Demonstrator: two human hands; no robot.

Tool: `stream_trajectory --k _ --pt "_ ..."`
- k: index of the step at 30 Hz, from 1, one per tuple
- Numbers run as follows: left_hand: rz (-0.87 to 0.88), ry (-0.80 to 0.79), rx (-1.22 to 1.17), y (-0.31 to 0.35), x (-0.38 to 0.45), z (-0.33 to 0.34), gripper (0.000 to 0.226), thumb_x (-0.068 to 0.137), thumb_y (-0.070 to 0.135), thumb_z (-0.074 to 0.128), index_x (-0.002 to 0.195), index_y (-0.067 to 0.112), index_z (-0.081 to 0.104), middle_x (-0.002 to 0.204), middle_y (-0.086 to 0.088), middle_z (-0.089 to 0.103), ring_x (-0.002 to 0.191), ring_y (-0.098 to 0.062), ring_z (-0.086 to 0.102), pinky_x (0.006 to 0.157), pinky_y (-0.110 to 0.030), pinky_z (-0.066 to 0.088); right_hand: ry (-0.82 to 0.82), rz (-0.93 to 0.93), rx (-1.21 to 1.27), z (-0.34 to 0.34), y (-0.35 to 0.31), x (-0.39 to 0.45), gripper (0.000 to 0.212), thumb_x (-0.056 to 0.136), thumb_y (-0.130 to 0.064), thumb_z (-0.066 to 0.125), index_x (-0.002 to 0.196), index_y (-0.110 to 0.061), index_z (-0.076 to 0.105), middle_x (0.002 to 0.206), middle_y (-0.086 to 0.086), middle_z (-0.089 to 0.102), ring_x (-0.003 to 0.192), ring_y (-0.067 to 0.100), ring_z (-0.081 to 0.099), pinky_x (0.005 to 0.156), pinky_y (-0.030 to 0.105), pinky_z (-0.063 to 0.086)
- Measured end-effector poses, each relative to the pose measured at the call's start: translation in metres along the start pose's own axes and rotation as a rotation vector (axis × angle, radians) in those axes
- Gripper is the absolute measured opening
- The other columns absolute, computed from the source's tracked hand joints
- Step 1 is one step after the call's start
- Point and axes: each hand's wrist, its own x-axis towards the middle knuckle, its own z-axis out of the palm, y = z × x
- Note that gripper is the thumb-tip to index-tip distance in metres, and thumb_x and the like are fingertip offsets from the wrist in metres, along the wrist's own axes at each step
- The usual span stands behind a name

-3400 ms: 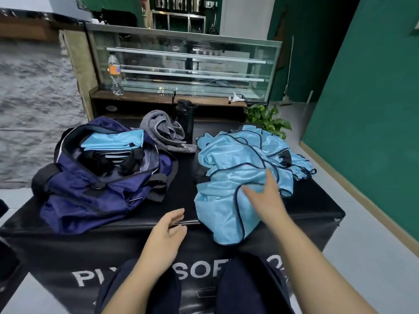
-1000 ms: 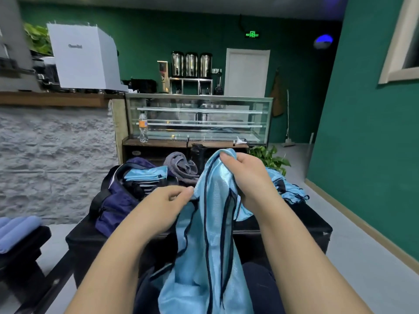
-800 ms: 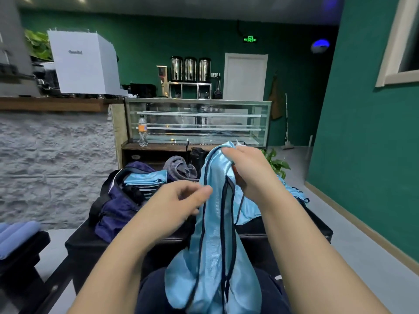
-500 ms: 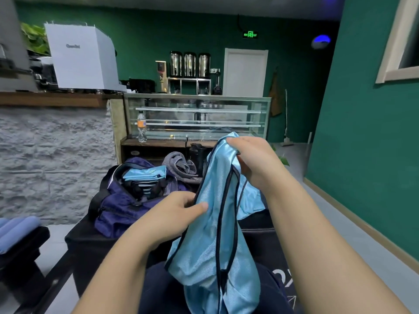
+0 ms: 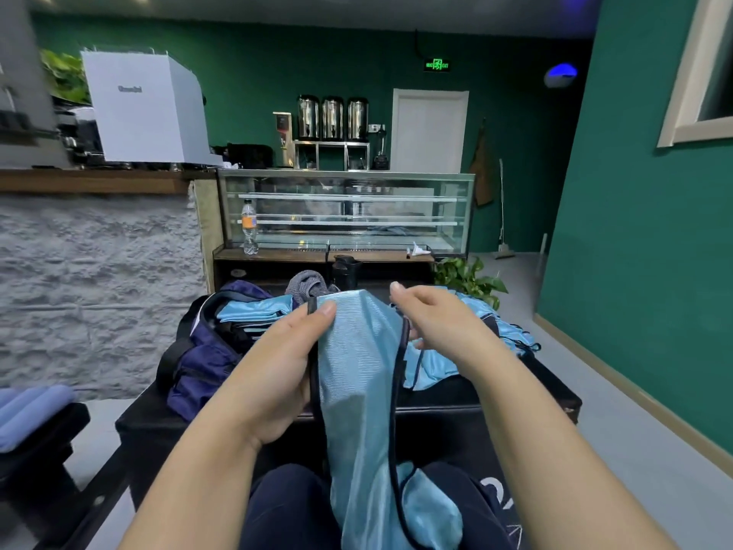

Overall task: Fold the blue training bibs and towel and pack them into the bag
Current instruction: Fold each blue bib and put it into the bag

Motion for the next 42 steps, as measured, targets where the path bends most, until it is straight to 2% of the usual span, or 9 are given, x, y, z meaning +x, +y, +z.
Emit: stream_trajectory --k 3,7,13,20,24,30,34,37,42 --pt "0.007 0.05 -0.014 -0.001 0.0 0.003 0.029 0.1 0.022 0.04 0.108 0.008 0.064 0.102 -0.01 0.073 0.089 -0.018 0.069 0.076 -0.027 0.056 -0.16 0.021 0.168 0.001 -0.004 -0.02 0.03 0.095 -0.053 0.042 0.106 -0.032 0.06 0.063 -0.008 0.065 0.061 0.008 0.062 0.071 0.026 0.053" --pt "-0.002 0.056 -0.01 -0.002 -0.001 0.006 0.031 0.102 0.023 0.037 0.11 0.01 0.064 0.102 -0.011 0.073 0.091 -0.022 0.071 0.078 -0.032 0.058 -0.273 -0.109 0.303 0.005 0.003 -0.033 0.036 0.095 -0.013 0.056 0.125 -0.033 0.053 0.083 -0.009 0.068 0.075 0.003 0.063 0.07 0.021 0.051" --pt "0.064 0.035 0.138 -0.001 -0.001 -0.005 0.027 0.099 0.015 0.043 0.107 0.003 0.065 0.099 -0.013 0.073 0.089 -0.022 0.07 0.071 -0.025 0.057 -0.15 -0.186 0.374 0.007 0.005 -0.035 0.023 0.094 -0.003 0.055 0.095 -0.022 0.067 0.083 -0.008 0.07 0.077 0.004 0.062 0.065 0.016 0.049" --pt "0.362 0.179 0.34 -0.001 0.003 -0.01 0.028 0.091 0.002 0.057 0.106 0.025 0.052 0.087 -0.011 0.071 0.074 -0.011 0.066 0.068 -0.024 0.053 -0.014 -0.243 0.192 0.008 0.006 -0.032 0.028 0.085 -0.011 0.069 0.1 -0.034 0.066 0.096 0.001 0.07 0.086 0.025 0.061 0.087 0.03 0.051" --pt "0.409 0.192 0.696 0.001 0.003 -0.019 0.023 0.077 0.026 0.071 0.096 0.038 0.068 0.096 -0.003 0.071 0.09 -0.019 0.065 0.089 -0.038 0.051 0.065 -0.274 0.026 0.005 0.002 -0.035 0.034 0.083 -0.016 0.072 0.115 -0.027 0.067 0.078 -0.013 0.06 0.066 -0.003 0.051 0.067 0.009 0.042" --pt "0.67 0.265 1.175 0.003 0.006 -0.028 0.013 0.087 0.011 0.066 0.084 0.024 0.068 0.084 0.012 0.054 0.084 0.009 0.051 0.077 -0.003 0.033 0.106 -0.381 -0.395 0.003 -0.003 -0.039 0.006 0.086 -0.028 0.069 0.092 -0.026 0.068 0.074 -0.011 0.047 0.065 0.002 0.043 0.061 0.016 0.033" --pt "0.623 0.305 1.001 -0.004 0.01 -0.031 0.024 0.095 0.032 0.054 0.072 0.025 0.053 0.083 0.006 0.05 0.079 0.001 0.049 0.081 -0.015 0.038 0.098 -0.37 -0.389 0.005 -0.001 -0.037 0.012 0.093 -0.031 0.058 0.083 -0.027 0.055 0.089 -0.008 0.054 0.08 0.006 0.049 0.074 0.021 0.04" --pt "0.434 0.282 0.604 -0.013 0.01 -0.017 0.06 0.086 0.059 0.043 0.081 0.0 0.053 0.077 -0.001 0.052 0.072 -0.011 0.048 0.074 -0.039 0.041 0.005 -0.281 -0.054 0.013 0.0 -0.037 0.018 0.097 -0.025 0.053 0.079 -0.025 0.056 0.07 -0.013 0.057 0.063 0.005 0.048 0.07 0.029 0.045" --pt "0.364 0.189 0.576 -0.014 0.007 -0.003 0.07 0.078 0.063 0.061 0.085 -0.005 0.051 0.072 -0.005 0.052 0.064 -0.012 0.048 0.065 -0.034 0.04 -0.025 -0.205 0.252 0.021 0.009 -0.034 0.017 0.098 -0.024 0.052 0.081 -0.023 0.058 0.075 -0.001 0.058 0.071 0.014 0.049 0.067 0.032 0.041"
